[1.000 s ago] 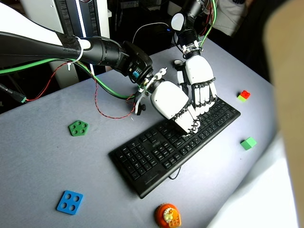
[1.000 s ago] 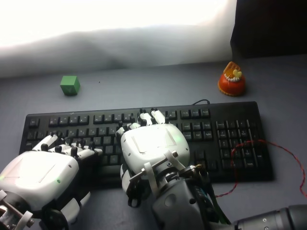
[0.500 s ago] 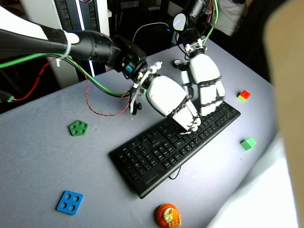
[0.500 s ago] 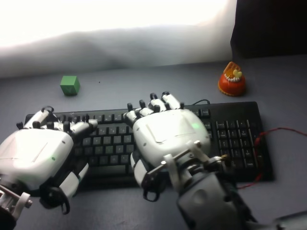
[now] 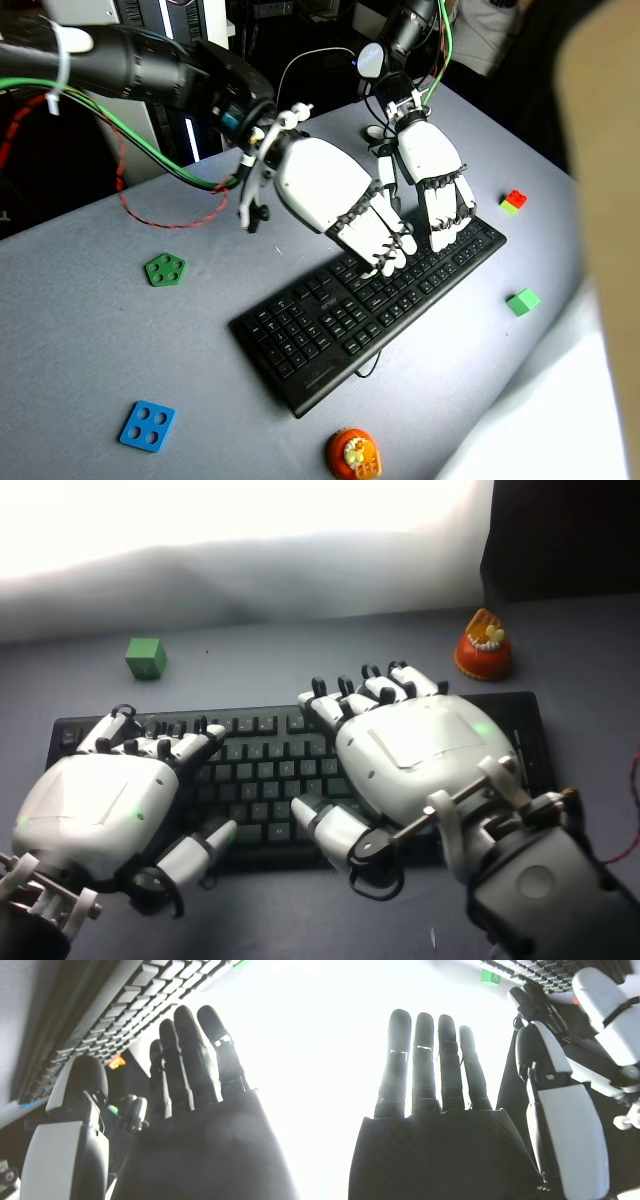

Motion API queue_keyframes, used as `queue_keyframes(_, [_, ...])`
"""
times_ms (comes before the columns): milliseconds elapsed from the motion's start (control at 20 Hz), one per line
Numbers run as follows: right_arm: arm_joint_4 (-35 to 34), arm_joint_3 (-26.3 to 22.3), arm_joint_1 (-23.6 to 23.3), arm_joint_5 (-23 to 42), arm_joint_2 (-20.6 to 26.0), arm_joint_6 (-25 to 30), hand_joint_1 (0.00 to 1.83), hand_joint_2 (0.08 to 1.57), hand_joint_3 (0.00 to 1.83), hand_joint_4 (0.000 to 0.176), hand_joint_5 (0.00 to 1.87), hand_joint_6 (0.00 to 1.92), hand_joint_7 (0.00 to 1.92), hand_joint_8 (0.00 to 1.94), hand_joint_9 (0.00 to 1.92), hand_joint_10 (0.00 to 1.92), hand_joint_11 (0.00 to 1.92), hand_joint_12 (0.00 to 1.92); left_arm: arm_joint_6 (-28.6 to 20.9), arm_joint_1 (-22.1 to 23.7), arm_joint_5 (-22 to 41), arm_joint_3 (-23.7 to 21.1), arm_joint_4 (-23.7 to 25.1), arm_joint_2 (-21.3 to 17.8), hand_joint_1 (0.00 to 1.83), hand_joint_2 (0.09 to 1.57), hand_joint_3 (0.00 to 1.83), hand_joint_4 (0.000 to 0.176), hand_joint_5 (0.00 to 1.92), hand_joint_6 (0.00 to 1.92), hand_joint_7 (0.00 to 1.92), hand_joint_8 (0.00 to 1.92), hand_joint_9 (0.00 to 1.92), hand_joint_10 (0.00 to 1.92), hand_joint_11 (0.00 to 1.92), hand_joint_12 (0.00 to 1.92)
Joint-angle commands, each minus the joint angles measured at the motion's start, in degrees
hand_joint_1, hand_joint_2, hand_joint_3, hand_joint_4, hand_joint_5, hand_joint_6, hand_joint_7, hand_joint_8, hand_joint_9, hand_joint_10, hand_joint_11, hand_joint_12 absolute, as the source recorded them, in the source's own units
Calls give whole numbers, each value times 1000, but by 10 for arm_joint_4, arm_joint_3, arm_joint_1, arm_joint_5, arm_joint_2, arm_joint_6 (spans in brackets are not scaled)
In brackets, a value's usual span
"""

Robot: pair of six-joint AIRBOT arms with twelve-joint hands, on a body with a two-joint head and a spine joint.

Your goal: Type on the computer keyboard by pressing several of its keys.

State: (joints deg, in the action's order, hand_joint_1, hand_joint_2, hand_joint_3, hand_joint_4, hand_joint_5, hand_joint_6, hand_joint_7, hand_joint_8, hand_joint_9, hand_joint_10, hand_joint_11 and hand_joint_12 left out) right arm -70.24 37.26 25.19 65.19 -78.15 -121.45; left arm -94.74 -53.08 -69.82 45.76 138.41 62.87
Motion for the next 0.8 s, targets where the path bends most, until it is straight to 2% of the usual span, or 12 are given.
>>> queue_keyframes(0, [53,-6,-4,23,8,-2,279,1342,16,0,218,66,344,4,119,669,0,1436,1,5,-62,4,37,5,382,1368,7,13,354,12,489,10,497,16,0,1187])
queue_keyframes(100, [53,-13,-4,18,20,-6,259,1355,13,0,221,63,347,5,118,670,0,1432,4,5,-65,10,37,15,279,1387,10,15,374,15,484,5,491,12,0,1190])
queue_keyframes(200, [53,-17,-4,15,27,-15,247,1356,10,0,214,59,346,4,118,672,0,1439,8,6,-70,18,37,24,275,1395,12,14,382,18,485,5,488,10,0,1190])
queue_keyframes(300, [53,-19,-6,14,32,-19,252,1365,6,0,218,56,343,2,112,686,0,1459,11,7,-71,27,37,33,483,1364,0,9,399,17,493,4,497,11,0,1166])
queue_keyframes(450, [53,-22,-10,10,40,-24,289,1363,3,0,220,54,346,2,121,700,0,1480,12,10,-71,44,37,44,682,1339,0,13,360,2,459,4,484,5,0,1128])
queue_keyframes(500, [53,-23,-11,9,41,-25,263,1373,6,0,217,52,349,3,121,703,0,1483,12,10,-71,47,37,46,861,1276,0,18,366,3,466,4,483,4,0,1145])
queue_keyframes(550, [53,-24,-12,8,42,-26,265,1373,4,0,234,58,366,9,142,706,0,1496,12,10,-71,53,37,49,989,1217,0,18,378,5,478,5,487,5,0,1165])
queue_keyframes(600, [53,-24,-12,8,42,-27,253,1378,5,0,257,67,373,10,156,701,0,1484,12,10,-71,56,37,51,1219,1123,0,15,395,7,474,2,487,4,0,1148])
queue_keyframes(650, [53,-25,-12,8,43,-28,233,1384,6,0,279,76,372,7,173,698,0,1472,12,10,-71,57,37,51,1370,1036,0,14,382,2,460,0,483,2,0,1126])
queue_keyframes(750, [53,-26,-12,8,44,-31,186,1398,9,0,274,73,358,1,172,689,0,1457,11,10,-71,57,37,51,1456,1014,0,19,370,0,449,0,501,9,0,1148])
